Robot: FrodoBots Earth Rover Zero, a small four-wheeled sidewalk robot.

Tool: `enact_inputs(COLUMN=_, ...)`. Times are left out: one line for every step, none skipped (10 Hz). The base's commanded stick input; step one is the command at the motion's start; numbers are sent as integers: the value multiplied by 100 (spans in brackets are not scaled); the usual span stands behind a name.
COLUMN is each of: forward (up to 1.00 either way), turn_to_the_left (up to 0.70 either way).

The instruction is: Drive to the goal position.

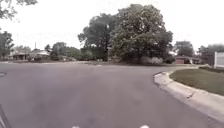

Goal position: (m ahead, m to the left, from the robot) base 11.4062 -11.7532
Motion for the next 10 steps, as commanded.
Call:
enact_inputs(forward=70, turn_to_the_left=0)
enact_inputs(forward=70, turn_to_the_left=0)
enact_inputs(forward=70, turn_to_the_left=0)
enact_inputs(forward=70, turn_to_the_left=0)
enact_inputs(forward=70, turn_to_the_left=0)
enact_inputs(forward=70, turn_to_the_left=0)
enact_inputs(forward=70, turn_to_the_left=0)
enact_inputs(forward=70, turn_to_the_left=0)
enact_inputs(forward=70, turn_to_the_left=-17)
enact_inputs(forward=70, turn_to_the_left=-35)
